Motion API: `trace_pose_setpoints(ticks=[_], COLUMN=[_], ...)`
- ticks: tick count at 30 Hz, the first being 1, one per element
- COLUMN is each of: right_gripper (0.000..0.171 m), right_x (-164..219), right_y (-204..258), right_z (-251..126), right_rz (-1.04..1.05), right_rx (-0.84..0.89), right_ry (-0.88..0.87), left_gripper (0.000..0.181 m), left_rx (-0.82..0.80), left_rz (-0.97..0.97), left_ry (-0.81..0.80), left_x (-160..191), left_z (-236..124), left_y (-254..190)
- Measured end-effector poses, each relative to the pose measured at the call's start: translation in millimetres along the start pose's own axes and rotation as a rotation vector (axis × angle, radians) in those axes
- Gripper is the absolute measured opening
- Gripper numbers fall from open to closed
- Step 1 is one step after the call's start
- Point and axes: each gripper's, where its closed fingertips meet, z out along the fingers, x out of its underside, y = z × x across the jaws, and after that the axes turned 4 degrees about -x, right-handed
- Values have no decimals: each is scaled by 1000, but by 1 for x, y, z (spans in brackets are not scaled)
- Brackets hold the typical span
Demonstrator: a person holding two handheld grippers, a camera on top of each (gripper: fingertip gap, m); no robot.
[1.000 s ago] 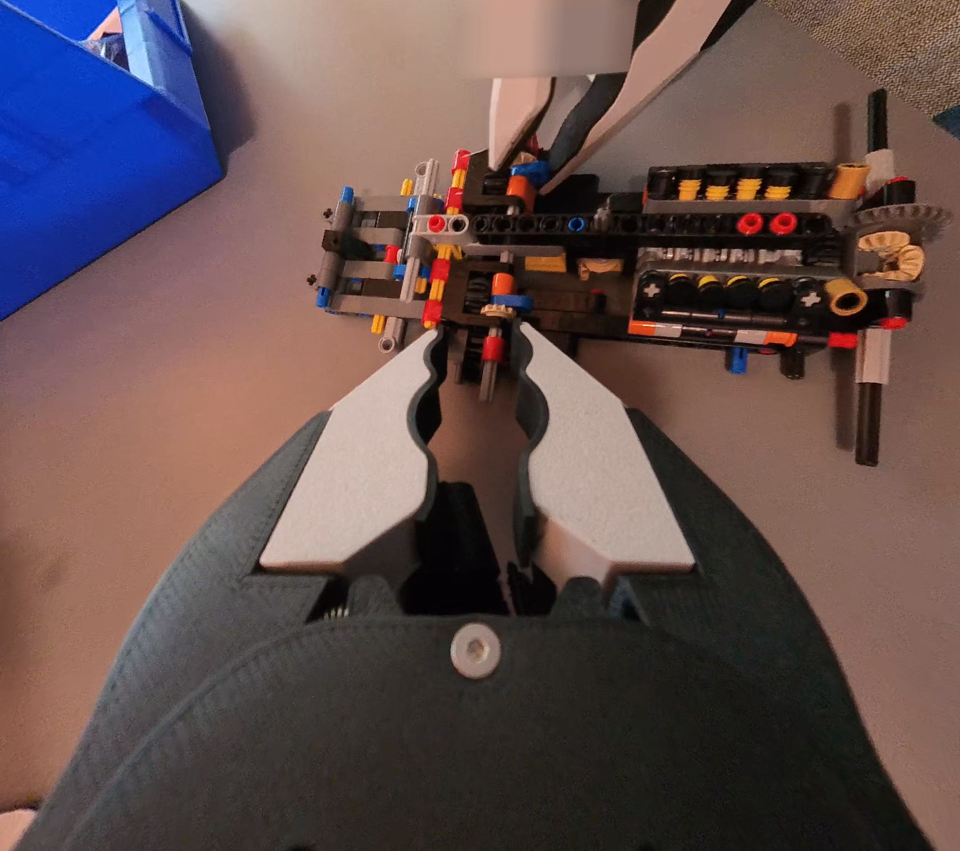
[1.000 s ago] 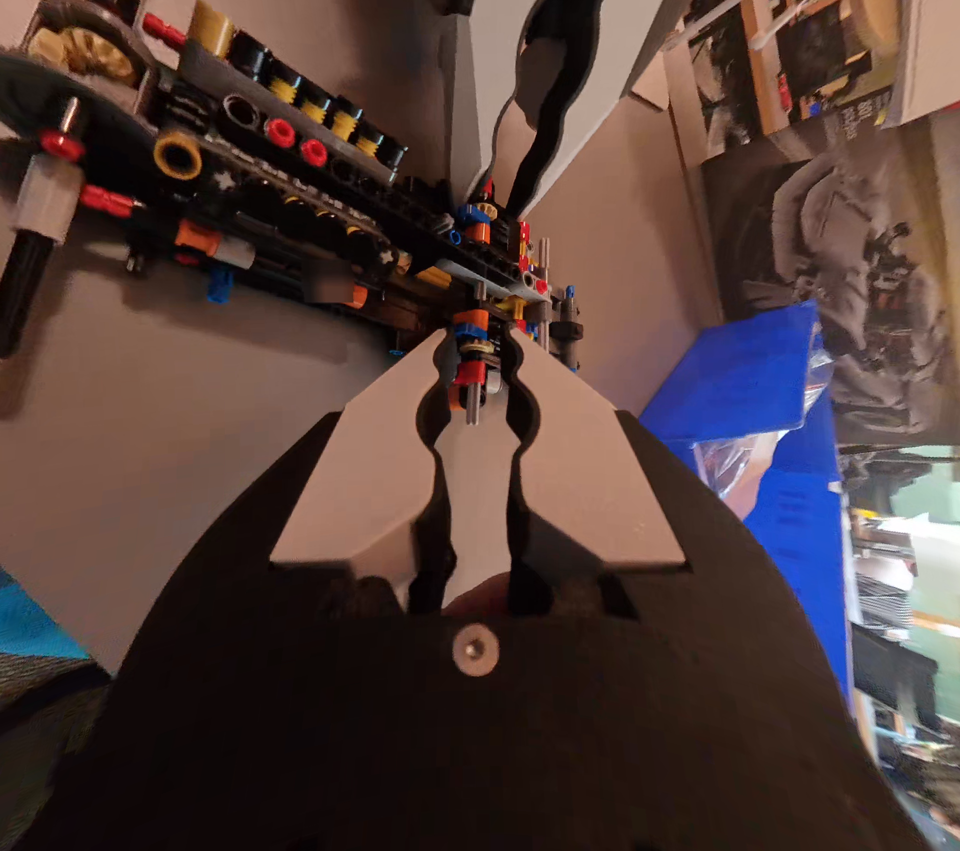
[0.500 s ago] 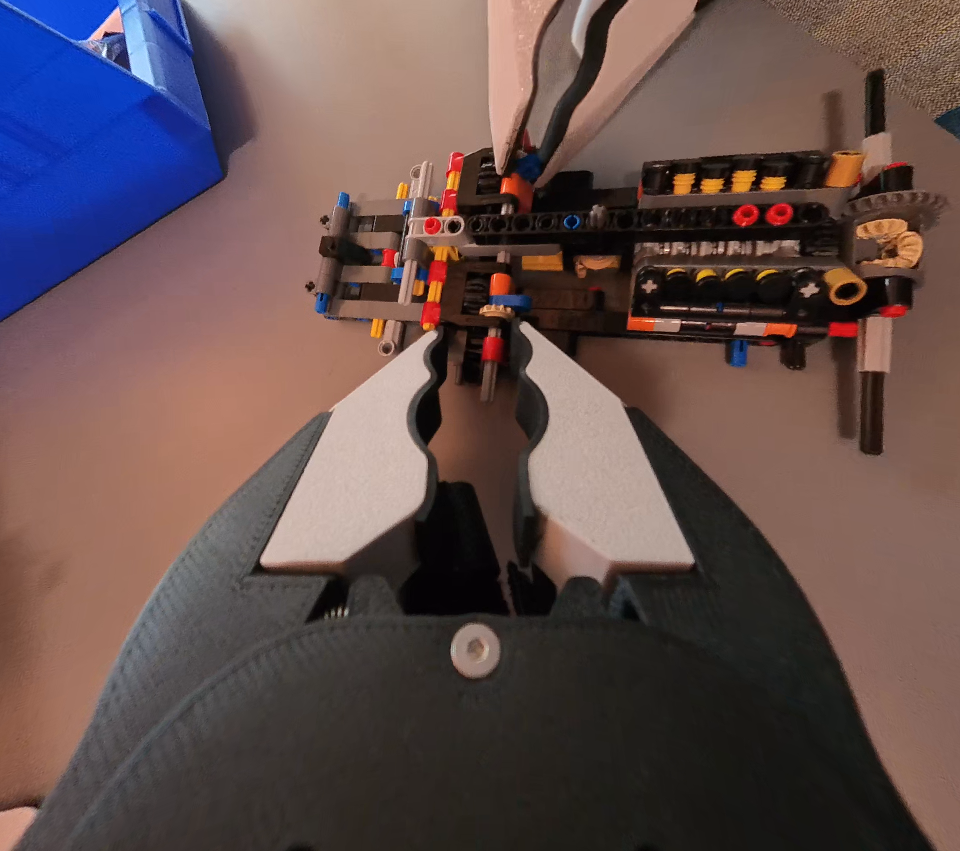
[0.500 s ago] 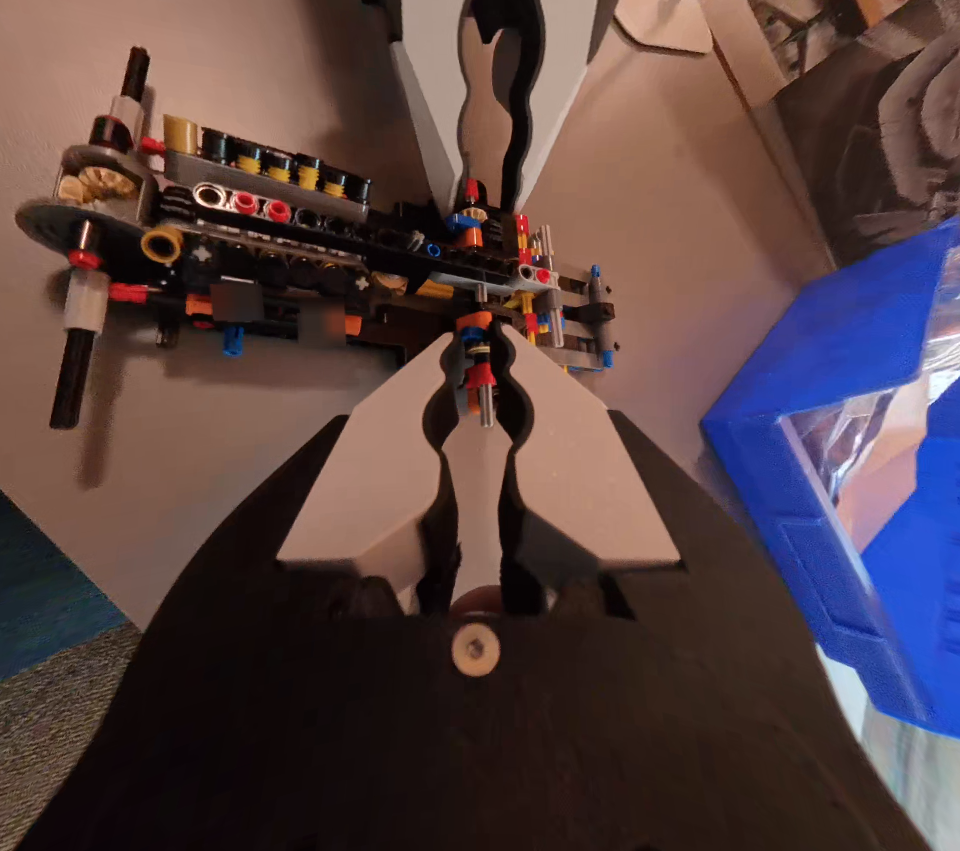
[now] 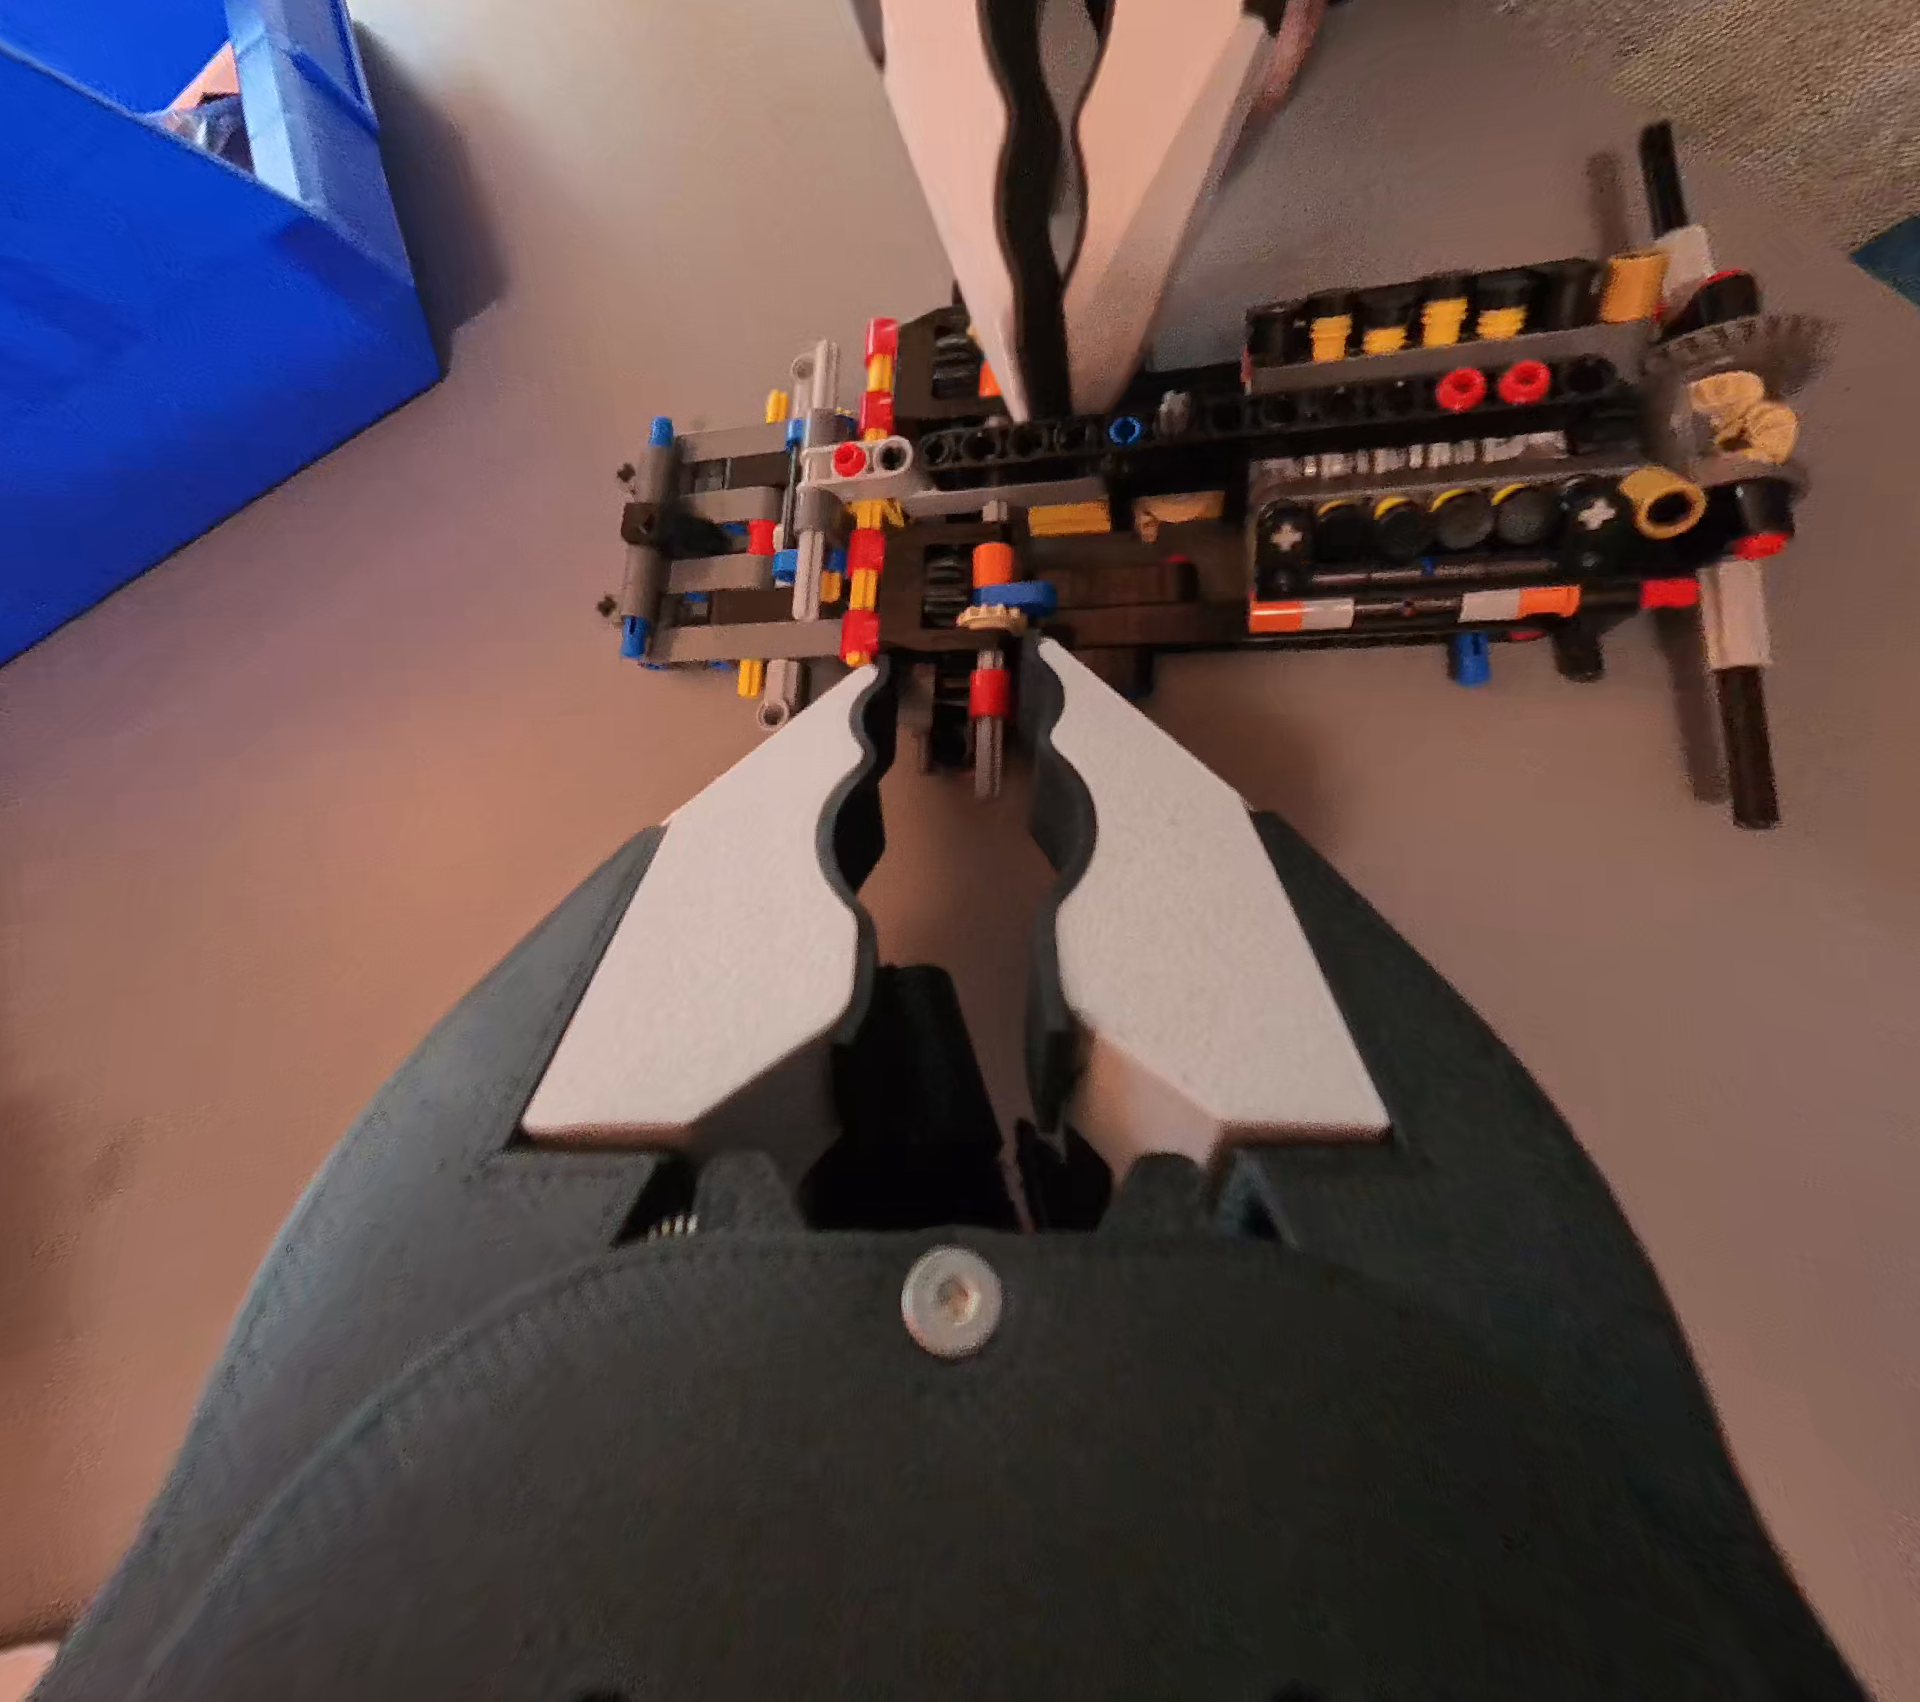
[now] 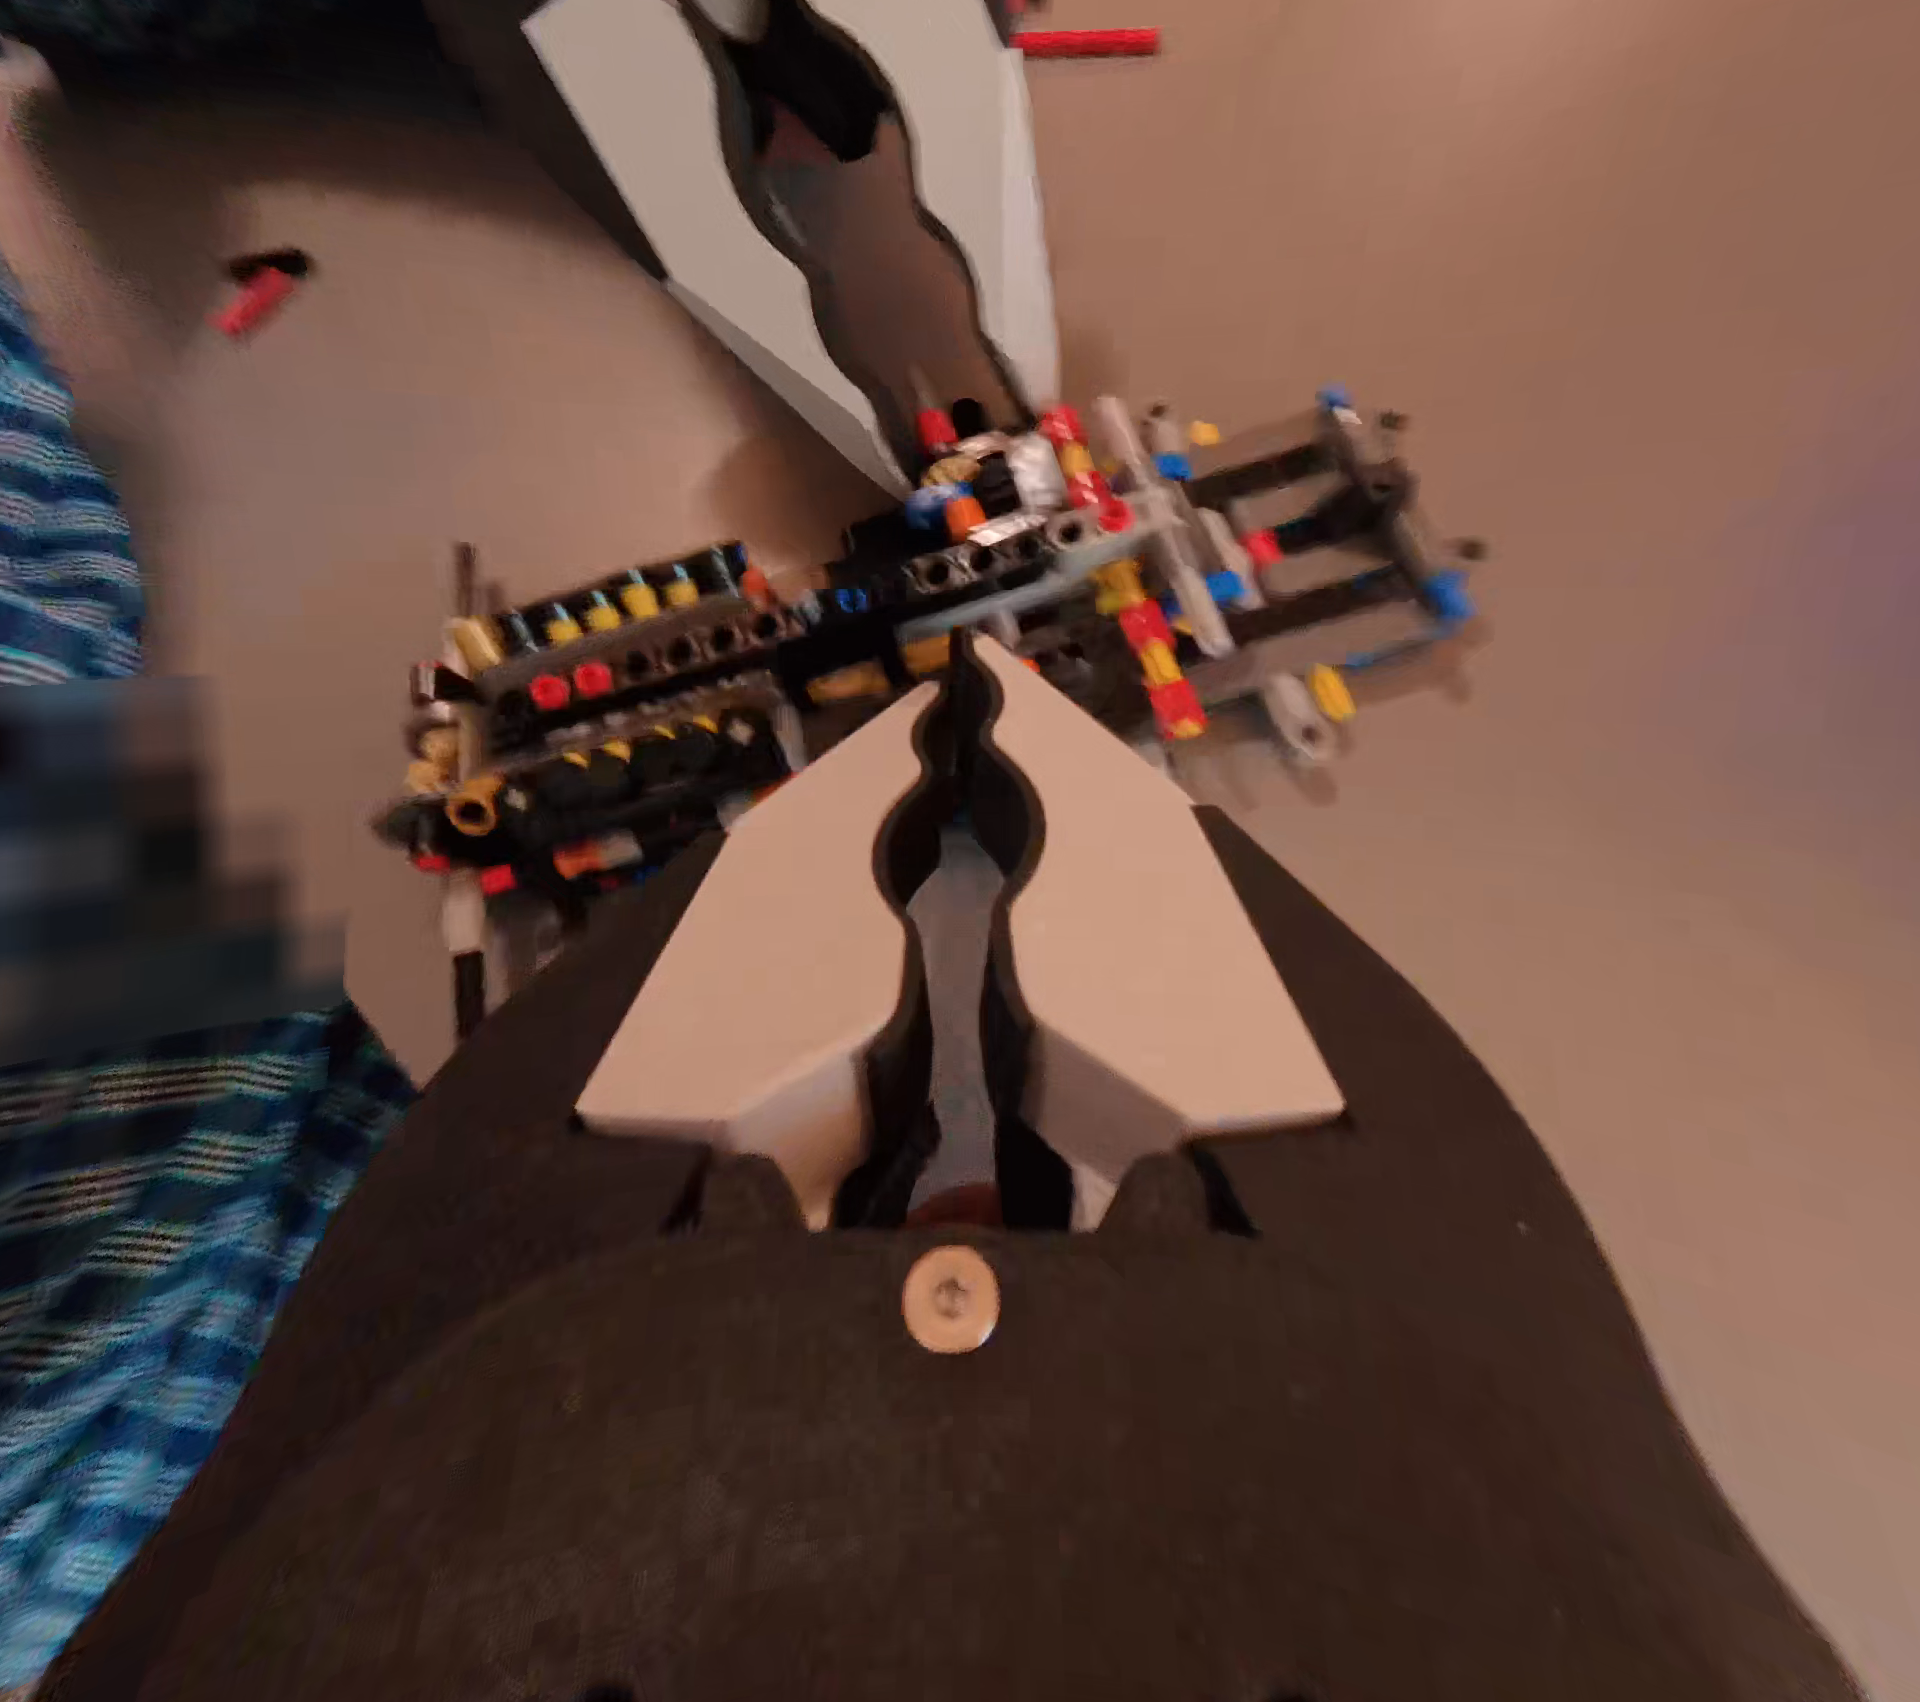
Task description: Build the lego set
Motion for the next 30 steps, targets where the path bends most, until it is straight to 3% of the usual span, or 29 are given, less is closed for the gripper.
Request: trace_pose_setpoints(ticks=[8,16,20,24,30], right_gripper=[0,15,12,5,1], right_x=[-9,1,12,13,11], right_y=[0,-8,-11,-12,-9], right_z=[-13,-27,-26,-22,-20], right_rz=[-113,-219,-265,-339,-250], right_rx=[58,247,290,328,251], right_ry=[-6,42,76,98,84], left_gripper=[23,36,31,9,7], left_rx=[-3,-29,-14,5,13], left_rz=[-4,-3,3,23,6], left_ry=[3,37,48,49,47], left_x=[1,5,8,11,12], left_z=[0,-9,-16,-17,-17], left_y=[1,7,5,1,1])
